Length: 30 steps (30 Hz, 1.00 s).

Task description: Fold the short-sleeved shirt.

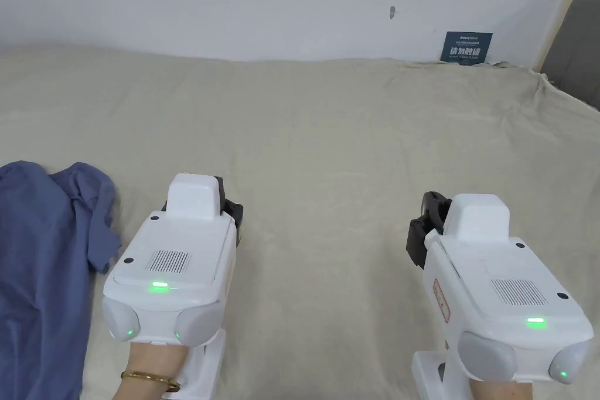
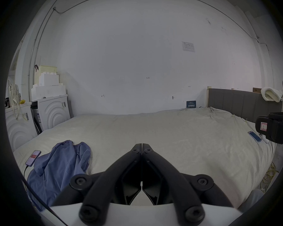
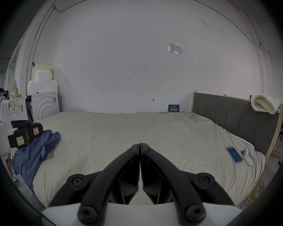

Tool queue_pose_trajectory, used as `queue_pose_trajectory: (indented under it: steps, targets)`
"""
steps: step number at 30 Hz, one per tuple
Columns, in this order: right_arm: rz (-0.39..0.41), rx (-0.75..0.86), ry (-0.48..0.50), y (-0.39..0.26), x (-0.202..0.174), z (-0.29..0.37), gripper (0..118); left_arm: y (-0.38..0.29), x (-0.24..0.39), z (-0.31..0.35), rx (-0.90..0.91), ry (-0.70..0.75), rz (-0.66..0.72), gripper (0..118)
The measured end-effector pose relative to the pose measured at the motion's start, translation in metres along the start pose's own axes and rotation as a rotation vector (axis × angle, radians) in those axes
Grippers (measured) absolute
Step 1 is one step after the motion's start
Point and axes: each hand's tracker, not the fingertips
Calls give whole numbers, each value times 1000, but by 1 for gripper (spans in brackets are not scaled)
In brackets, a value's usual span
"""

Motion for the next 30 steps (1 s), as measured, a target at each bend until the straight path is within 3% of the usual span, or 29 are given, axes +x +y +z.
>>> queue_pose_trajectory:
  steps: [11,30]
  targets:
    - [19,10,47,5,-22,-10,0,2,-18,3,7,42,7,0]
    - [87,28,398,19,-159,-35,0,-13,-137,65,-10,377,68,0]
